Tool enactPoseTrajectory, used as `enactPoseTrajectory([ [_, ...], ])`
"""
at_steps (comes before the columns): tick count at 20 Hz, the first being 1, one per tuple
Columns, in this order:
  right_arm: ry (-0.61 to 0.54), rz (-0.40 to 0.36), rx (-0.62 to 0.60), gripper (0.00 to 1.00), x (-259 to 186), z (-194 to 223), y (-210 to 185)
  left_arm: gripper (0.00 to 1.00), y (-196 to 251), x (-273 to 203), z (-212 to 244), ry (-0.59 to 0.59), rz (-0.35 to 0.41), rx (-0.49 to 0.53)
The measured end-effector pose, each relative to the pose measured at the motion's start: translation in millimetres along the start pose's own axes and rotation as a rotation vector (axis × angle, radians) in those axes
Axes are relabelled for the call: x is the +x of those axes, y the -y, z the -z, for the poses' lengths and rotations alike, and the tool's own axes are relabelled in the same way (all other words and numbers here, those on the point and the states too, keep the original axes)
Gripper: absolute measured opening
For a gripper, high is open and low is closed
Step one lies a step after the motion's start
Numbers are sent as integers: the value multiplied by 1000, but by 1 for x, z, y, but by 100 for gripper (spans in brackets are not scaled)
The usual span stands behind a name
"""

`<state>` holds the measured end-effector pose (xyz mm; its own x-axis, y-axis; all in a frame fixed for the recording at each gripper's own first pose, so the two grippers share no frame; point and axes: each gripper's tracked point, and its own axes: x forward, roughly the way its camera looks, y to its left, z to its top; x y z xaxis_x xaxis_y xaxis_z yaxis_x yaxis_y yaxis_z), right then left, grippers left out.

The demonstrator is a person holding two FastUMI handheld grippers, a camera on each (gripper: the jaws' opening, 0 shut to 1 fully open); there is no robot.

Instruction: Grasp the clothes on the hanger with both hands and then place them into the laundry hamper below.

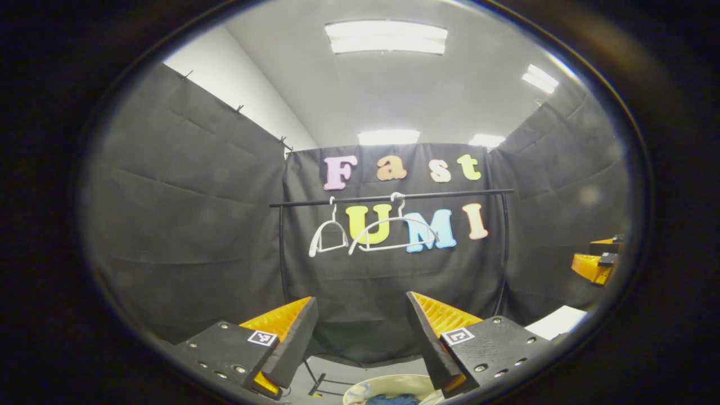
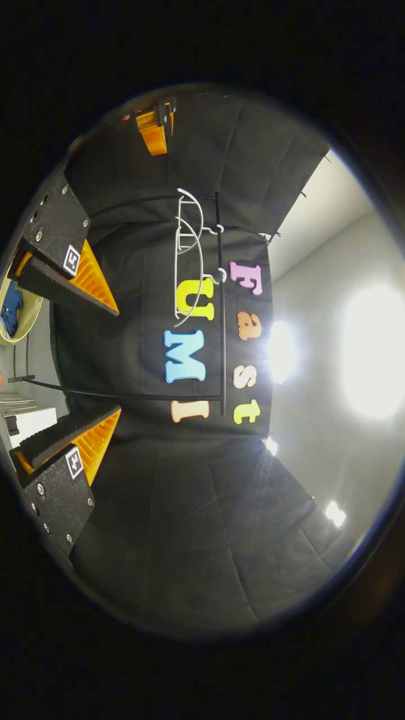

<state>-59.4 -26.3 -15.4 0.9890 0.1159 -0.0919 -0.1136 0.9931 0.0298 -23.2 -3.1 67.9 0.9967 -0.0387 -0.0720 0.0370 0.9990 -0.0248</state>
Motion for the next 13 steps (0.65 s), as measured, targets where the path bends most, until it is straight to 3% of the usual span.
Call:
enactPoseTrajectory([
  [13,5,13,7,94,-1,-8,2,90,2,-11,1,-5,-7,12],
])
